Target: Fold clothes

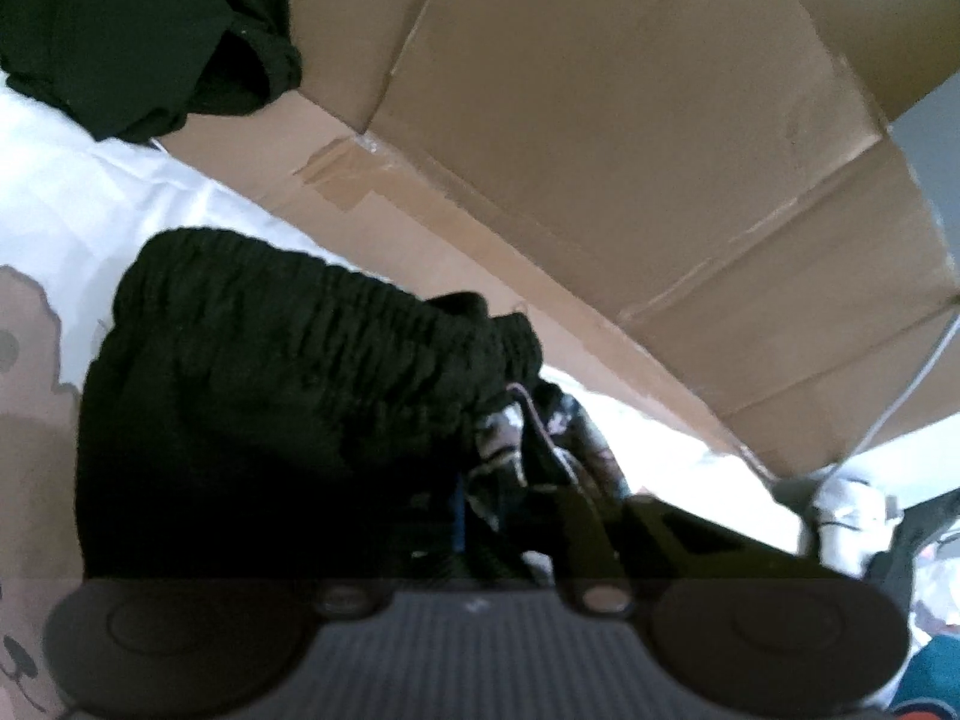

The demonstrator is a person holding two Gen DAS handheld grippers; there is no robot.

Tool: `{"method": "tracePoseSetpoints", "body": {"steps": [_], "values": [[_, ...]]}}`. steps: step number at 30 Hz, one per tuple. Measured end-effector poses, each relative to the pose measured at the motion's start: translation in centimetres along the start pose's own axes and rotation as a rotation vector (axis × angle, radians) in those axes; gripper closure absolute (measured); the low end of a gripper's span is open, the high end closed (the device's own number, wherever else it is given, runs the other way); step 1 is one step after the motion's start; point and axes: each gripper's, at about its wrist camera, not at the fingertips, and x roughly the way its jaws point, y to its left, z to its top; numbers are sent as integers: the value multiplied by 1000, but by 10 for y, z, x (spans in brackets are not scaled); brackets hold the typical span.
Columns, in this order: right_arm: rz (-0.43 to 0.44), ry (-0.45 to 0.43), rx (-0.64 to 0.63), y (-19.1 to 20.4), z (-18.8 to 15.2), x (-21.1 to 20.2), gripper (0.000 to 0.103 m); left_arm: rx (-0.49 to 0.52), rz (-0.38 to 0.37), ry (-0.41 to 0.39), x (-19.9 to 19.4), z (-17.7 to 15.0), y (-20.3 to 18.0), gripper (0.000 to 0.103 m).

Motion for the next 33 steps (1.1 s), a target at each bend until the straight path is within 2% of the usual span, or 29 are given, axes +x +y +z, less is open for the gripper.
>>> {"method": "tracePoseSetpoints", "body": {"steps": [2, 5, 6, 9, 11, 16, 18, 19, 20, 21, 23, 26, 29, 33], "values": [[-1, 6, -17, 2, -1, 1, 68, 9, -28, -13, -8, 4, -4, 100], [-20, 43, -30, 2, -4, 6, 93, 29, -63, -30, -20, 12, -18, 101], [-19, 53, -14, 0, -5, 7, 96, 37, -71, -31, -22, 13, -25, 101], [-16, 69, 17, -5, -7, 8, 98, 41, -90, -37, -24, 16, -37, 101], [-13, 71, 25, -6, -7, 7, 98, 37, -93, -37, -12, 21, -44, 101], [-3, 83, 48, -10, -12, 6, 99, 25, -39, -21, 14, 14, -39, 100], [-1, 90, 61, -13, -13, 7, 99, -6, -43, -13, 22, 13, -32, 97], [-2, 94, 66, -14, -14, 7, 99, -29, -62, -6, 24, 14, -30, 91], [-2, 100, 73, -16, -15, 8, 99, -52, -81, 0, 26, 16, -29, 79], [-2, 110, 81, -18, -17, 9, 98, -72, -100, 6, 28, 17, -28, 72], [0, 117, 98, -20, -18, 9, 96, -52, -128, 14, 22, 20, -33, 49], [6, 125, 115, -19, -17, 7, 90, 14, -145, 27, 7, 26, -40, 43], [22, 118, 102, -17, -15, 2, 71, 61, -121, 39, -22, 35, -31, 41], [23, 106, 99, -15, -8, 0, 66, 49, -63, 24, -52, 47, -3, 40]]}}
